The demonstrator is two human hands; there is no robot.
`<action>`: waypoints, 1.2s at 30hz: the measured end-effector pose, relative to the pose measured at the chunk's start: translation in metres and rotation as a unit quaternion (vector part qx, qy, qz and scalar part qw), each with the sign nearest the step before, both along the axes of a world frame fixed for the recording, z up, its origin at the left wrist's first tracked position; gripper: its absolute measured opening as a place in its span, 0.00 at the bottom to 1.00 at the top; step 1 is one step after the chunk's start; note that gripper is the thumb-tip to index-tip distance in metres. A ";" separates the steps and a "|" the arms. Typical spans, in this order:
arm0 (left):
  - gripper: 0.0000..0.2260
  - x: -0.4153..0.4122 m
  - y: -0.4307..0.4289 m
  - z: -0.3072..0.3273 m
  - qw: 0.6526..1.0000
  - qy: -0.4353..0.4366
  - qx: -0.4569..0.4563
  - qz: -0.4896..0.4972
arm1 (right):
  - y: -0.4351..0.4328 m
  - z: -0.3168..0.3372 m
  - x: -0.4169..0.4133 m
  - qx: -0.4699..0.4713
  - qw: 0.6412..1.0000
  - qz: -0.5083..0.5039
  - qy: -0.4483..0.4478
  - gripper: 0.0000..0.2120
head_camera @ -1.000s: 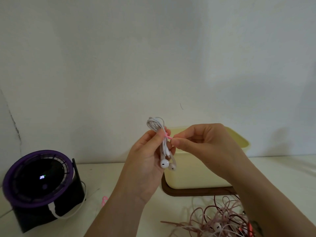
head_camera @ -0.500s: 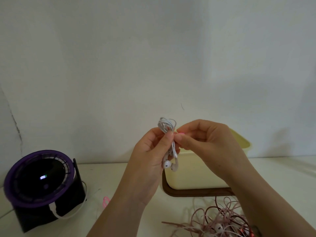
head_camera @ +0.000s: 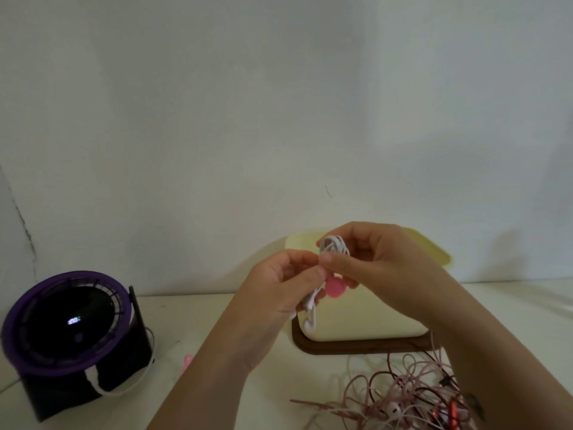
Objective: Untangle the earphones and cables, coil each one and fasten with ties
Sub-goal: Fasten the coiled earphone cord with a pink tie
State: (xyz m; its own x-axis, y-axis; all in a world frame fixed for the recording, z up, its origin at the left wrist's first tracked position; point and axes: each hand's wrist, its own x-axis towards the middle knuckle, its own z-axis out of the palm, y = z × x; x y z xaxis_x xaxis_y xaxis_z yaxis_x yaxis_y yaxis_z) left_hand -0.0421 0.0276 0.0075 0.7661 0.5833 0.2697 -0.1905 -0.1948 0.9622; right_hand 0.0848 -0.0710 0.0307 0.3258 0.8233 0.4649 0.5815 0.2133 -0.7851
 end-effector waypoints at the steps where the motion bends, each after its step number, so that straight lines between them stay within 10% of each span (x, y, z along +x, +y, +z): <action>1: 0.18 -0.001 0.001 0.000 1.000 0.010 0.011 -0.007 | 0.001 0.000 0.002 0.004 1.000 0.004 0.013 0.03; 10: 0.11 -0.006 0.011 0.002 0.999 0.010 -0.014 -0.028 | 0.009 -0.009 0.015 0.008 0.950 0.149 0.275 0.04; 14: 0.09 0.006 0.021 -0.015 0.989 0.035 0.112 0.096 | 0.004 -0.007 0.026 0.101 0.972 0.001 0.212 0.02; 19: 0.24 0.019 0.019 -0.045 0.872 0.220 0.409 0.154 | 0.013 -0.015 0.047 0.149 0.962 -0.161 0.162 0.03; 29: 0.28 0.020 0.012 -0.051 0.858 0.236 0.429 0.154 | 0.035 -0.018 0.070 -0.118 0.962 -0.211 -0.127 0.15; 36: 0.16 0.019 -0.007 -0.053 0.864 0.105 0.444 0.213 | -0.013 -0.023 0.048 -0.072 0.965 -0.152 -0.200 0.08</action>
State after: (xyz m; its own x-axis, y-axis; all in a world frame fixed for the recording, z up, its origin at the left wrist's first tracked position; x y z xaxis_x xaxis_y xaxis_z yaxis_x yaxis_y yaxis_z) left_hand -0.0236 0.0206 -0.0452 0.6197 0.4578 0.6375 0.2405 -0.8839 0.4011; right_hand 0.1327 -0.0843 0.0074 0.3801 0.7838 0.4911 0.8632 -0.1099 -0.4927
